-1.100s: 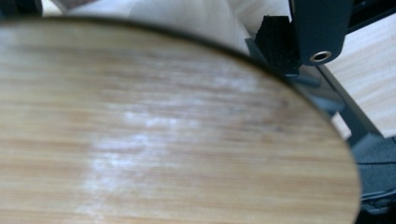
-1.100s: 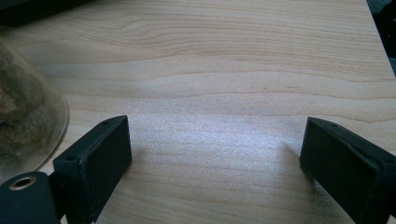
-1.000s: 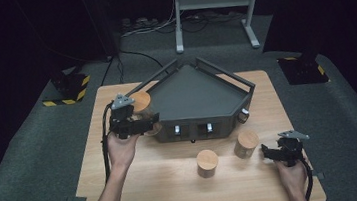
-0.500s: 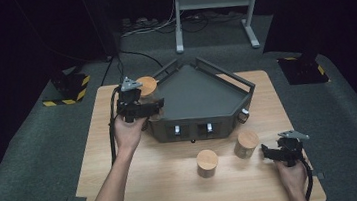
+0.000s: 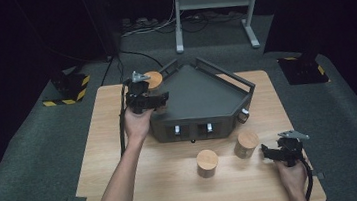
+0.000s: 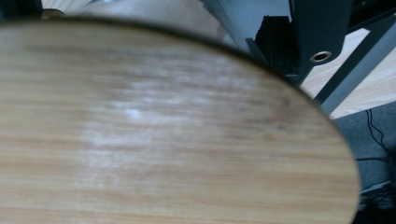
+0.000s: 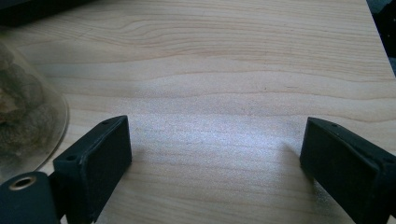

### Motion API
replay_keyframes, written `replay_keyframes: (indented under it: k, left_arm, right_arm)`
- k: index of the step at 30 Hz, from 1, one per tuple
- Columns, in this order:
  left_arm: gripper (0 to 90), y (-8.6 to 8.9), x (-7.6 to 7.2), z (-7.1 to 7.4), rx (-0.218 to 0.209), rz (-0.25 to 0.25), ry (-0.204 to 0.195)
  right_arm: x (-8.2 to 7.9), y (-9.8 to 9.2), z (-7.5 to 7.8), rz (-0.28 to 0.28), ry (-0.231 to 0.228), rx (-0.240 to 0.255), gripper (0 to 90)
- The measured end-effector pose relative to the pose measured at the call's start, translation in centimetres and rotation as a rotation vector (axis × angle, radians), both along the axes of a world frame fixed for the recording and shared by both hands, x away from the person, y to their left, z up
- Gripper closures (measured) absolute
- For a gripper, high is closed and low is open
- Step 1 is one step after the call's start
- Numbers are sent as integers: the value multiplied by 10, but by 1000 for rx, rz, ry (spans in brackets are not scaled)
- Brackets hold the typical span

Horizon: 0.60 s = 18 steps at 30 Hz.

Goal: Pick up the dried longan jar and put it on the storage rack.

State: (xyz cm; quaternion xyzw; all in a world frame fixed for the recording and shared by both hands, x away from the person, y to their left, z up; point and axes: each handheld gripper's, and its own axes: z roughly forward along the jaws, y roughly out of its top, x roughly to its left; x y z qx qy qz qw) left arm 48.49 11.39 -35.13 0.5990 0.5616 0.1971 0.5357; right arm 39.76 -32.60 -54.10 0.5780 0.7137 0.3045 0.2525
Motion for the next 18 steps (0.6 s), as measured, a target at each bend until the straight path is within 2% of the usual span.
replay_keyframes:
  k: [2,5,11,18]
  left_arm:
    - [258,-2,3,-3,17,6,3]
    - [258,-3,5,-6,19,14,6]
    - [258,-6,7,-10,48,12,9]
    - [258,-5,8,-16,40,21,7]
  right_arm:
    - [0,0,0,0,0,0,85]
    - [0,0,0,4,-1,1,89]
    - [0,0,0,4,0,1,89]
    - [0,0,0,8,-1,0,89]
